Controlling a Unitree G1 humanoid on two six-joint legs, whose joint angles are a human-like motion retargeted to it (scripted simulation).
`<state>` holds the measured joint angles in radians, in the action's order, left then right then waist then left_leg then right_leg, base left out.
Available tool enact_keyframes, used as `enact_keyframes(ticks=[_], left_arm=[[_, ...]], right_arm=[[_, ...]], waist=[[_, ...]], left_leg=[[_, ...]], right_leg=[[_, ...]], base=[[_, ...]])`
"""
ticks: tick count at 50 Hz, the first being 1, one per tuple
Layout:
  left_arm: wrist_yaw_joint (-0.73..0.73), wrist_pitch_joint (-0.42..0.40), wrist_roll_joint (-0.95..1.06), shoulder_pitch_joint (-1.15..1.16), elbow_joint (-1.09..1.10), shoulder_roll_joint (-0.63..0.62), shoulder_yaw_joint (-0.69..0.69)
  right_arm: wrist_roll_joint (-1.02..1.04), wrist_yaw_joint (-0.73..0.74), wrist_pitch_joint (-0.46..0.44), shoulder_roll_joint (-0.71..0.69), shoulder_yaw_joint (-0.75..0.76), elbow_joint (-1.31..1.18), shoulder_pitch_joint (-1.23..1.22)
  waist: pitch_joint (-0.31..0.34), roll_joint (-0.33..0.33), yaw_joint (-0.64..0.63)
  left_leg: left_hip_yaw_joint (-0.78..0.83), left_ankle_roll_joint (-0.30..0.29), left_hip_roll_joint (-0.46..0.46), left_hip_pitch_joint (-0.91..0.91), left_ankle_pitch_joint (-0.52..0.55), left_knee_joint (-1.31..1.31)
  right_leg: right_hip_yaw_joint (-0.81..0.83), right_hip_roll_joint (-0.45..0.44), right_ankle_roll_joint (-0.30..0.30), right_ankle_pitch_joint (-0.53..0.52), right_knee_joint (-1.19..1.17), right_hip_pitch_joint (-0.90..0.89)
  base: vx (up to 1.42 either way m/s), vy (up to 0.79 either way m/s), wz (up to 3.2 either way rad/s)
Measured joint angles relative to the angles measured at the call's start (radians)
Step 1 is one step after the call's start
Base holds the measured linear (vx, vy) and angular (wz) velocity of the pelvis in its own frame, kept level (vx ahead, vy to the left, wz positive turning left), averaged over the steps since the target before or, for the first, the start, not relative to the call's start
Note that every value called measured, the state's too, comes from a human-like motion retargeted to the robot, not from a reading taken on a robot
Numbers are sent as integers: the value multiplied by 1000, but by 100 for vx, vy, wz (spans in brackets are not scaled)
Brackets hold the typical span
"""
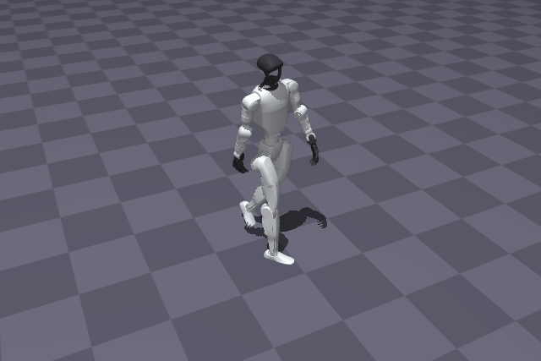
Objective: Walk run
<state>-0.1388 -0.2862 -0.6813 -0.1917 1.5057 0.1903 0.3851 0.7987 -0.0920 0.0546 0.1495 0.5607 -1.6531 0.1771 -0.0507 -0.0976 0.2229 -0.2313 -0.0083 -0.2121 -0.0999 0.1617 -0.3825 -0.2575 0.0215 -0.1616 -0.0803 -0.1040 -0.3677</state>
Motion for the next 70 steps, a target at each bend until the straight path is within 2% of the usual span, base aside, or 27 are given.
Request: enact_keyframes(ticks=[3, 5, 8, 10, 14, 18, 23, 25, 28, 31, 33, 35, 38, 42, 46, 52, 53, 55, 56, 58, 60, 62, 63, 65, 67, 68, 70], left_arm=[[15, 85, -24, 69, 129, -27, -11], [10, 130, -47, 105, 194, -30, -11], [-19, 180, -123, 207, 194, -47, -12], [-20, 186, -175, 270, 194, -63, -12], [-14, 189, -244, 375, 194, -71, -17], [-17, 242, -260, 447, 194, -79, 10], [-41, 287, -157, 512, 194, -105, 66], [-69, 280, -106, 528, 194, -121, 93], [-110, 248, -62, 525, 194, -142, 144], [-127, 194, -4, 474, 194, -140, 165], [-125, 173, 52, 418, 194, -132, 158], [-119, 155, 111, 349, 194, -120, 141], [-123, 110, 151, 230, 170, -106, 117], [-123, 73, 130, 128, -15, -113, 67], [-131, 14, 92, 28, -142, -70, -10], [-96, -26, 21, -68, -183, -1, -73], [-80, -23, 13, -67, -179, 1, -73], [-47, -13, 1, -53, -161, 1, -60], [-35, -6, -1, -38, -145, -3, -47], [-19, 9, -3, 5, -106, -14, -15], [-17, 26, 5, 69, -49, -29, 3], [-23, 51, 12, 137, 37, -43, 12], [-25, 68, 16, 167, 87, -50, 8], [-26, 115, 25, 223, 174, -58, -20], [-42, 173, -11, 286, 194, -67, -39], [-50, 196, -53, 317, 194, -75, -41], [-65, 224, -164, 379, 194, -91, -33]], right_arm=[[-66, -17, 10, 34, 22, -8, -52], [-113, -53, -8, 65, 17, -11, -115], [-143, -66, -10, 80, 19, 17, -202], [-151, -60, 19, 91, 15, 64, -243], [-180, -65, 87, 122, -26, 199, -286], [-165, -42, 126, 171, -12, 291, -309], [-159, -6, 141, 205, 21, 287, -314], [-173, -15, 136, 199, 16, 271, -302], [-177, -24, 144, 165, 14, 232, -264], [-154, -21, 153, 123, 19, 170, -213], [-123, -25, 143, 100, 22, 124, -172], [-85, -42, 125, 83, 16, 81, -133], [-23, -65, 91, 52, 6, 48, -75], [6, -45, 98, -3, -7, 12, 2], [-4, -63, 87, -45, -27, -27, 59], [12, -100, 44, -63, -51, -47, 95], [20, -96, 37, -58, -53, -47, 95], [28, -76, 26, -45, -64, -47, 89], [25, -63, 16, -35, -72, -47, 78], [17, -34, -11, -13, -81, -47, 47], [14, -2, -33, 2, -63, -33, 25], [4, 22, -32, 7, -34, -4, 7], [-12, 27, -21, 13, -24, 8, -5], [-52, 16, 5, 29, -21, 23, -40], [-85, -8, 3, 43, -29, 41, -89], [-96, -12, -3, 45, -28, 53, -114], [-110, -10, -2, 44, -23, 83, -157]], waist=[[-9, -19, 5], [-22, 29, 7], [-5, 49, -33], [5, 80, -95], [4, 100, -195], [6, 87, -245], [-34, 108, -220], [-44, 144, -235], [-52, 197, -303], [-64, 195, -319], [-62, 144, -305], [-64, 75, -280], [-62, 6, -261], [-63, -53, -206], [-62, -53, -139], [-38, 28, -80], [-35, 29, -76], [-31, 21, -77], [-31, 24, -74], [-46, 35, -73], [-63, 39, -41], [-71, 2, 8], [-74, -14, 6], [-75, -31, 15], [-60, -26, 14], [-71, 9, 13], [-71, 39, -5]], left_leg=[[178, -232, 90, 153, 231, -301], [349, -253, 117, 240, 322, -439], [440, -113, 190, 363, 94, -583], [531, -25, 217, 468, -30, -633], [572, 46, 242, 655, -186, -517], [671, 156, 293, 713, -201, -167], [834, 238, 183, 692, -284, 281], [887, 270, 164, 647, -256, 340], [937, 270, 201, 601, -194, 269], [765, 270, 211, 611, -223, 183], [677, 270, 231, 592, -270, 128], [648, 270, 259, 521, -303, 125], [532, 270, 244, 457, -324, 135], [414, 270, 215, 351, -327, 183], [274, 270, 155, 265, -345, 200], [166, 269, 42, 65, -366, 248], [148, 268, 35, 35, -362, 254], [133, 240, 47, -16, -350, 253], [131, 221, 47, -36, -332, 243], [139, 170, 37, -58, -269, 223], [118, 93, 34, -76, -144, 175], [73, -32, 65, -51, 64, 54], [89, -121, 81, -16, 178, -35], [146, -244, 118, 104, 323, -282], [238, -238, 179, 215, 360, -527], [263, -190, 165, 259, 352, -530], [319, -81, 178, 356, 230, -578]], right_leg=[[95, 28, 67, 51, -39, 38], [251, 132, 76, 70, -36, 72], [216, 71, 121, 87, 4, 155], [262, 94, 122, 90, 29, 198], [311, 68, 140, 126, 75, 275], [385, 8, 156, 183, 95, 354], [513, -23, 150, 208, 97, 428], [512, -18, 137, 186, 82, 466], [483, 11, 56, 60, 25, 515], [463, -12, -3, -225, -94, 512], [402, -91, 16, -387, -238, 464], [388, -173, 45, -436, -398, 403], [346, -224, 64, -238, -604, 269], [330, -187, 127, -51, -656, 121], [281, -101, 117, -4, -465, 15], [66, 31, 105, 58, -1, -38], [44, 41, 81, 82, 75, -43], [82, 56, -43, 140, 185, -41], [151, 64, -47, 136, 171, -44], [124, 34, 3, 120, 108, -46], [240, 58, -21, 18, 49, -35], [60, -9, 43, 13, 8, 0], [59, -19, 81, 35, -25, 6], [95, -26, 151, 82, -62, 36], [186, -15, 188, 120, -65, 98], [210, 12, 208, 121, -44, 120], [161, -15, 238, 135, -23, 168]], base=[[84, -31, 126], [69, -23, 105], [69, -36, 44], [64, -24, -5], [76, -21, 24], [69, -14, 95], [79, -14, 135], [115, -28, 29], [131, -16, -52], [97, -11, 45], [105, 8, 155], [93, 14, 189], [83, 16, 189], [84, 3, 228], [77, -15, 225], [81, -23, 156], [105, -35, 87], [88, -34, 50], [77, -35, 31], [109, -52, 28], [105, -44, 95], [92, -38, 125], [97, -41, 79], [110, -43, 69], [82, -30, 75], [95, -48, 79], [78, -41, 51]])
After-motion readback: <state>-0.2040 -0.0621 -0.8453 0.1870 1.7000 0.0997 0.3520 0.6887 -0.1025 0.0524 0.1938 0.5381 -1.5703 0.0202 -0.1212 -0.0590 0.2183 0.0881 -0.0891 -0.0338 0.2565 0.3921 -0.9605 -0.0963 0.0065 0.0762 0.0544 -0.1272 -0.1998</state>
